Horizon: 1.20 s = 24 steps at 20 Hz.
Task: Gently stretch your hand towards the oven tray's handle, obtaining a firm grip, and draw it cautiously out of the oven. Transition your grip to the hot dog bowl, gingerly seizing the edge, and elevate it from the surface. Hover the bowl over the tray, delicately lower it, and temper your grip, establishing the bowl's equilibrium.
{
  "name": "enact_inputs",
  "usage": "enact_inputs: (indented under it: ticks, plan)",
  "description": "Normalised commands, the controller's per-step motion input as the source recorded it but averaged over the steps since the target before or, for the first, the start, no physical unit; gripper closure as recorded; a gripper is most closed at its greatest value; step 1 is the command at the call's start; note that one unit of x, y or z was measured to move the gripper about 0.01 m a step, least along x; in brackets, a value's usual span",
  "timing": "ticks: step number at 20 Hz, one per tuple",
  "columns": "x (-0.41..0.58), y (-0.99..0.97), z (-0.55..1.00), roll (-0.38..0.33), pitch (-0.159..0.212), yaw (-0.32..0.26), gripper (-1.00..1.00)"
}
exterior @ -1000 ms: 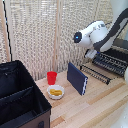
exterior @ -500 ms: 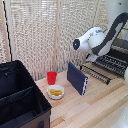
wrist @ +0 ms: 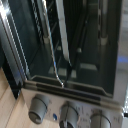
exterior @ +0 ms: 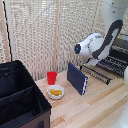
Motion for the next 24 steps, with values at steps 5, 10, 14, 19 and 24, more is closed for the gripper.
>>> enact_inputs:
  ticks: [5,10,14,19,24]
  plan:
    - [0.000,-0.57,0.00,0.005,0.160,0.191,-1.00]
    - [0.030,-0.61,0.00,0.020,0.114,0.155,-1.00]
    - [0.004,-0.53,0.00,0.000,0.012,0.129,-1.00]
    - [0.045,-0.44,0.00,0.011,0.017,0.124,-1.00]
    - [0.000,-0.03,0.00,-0.042,0.014,0.025,1.00]
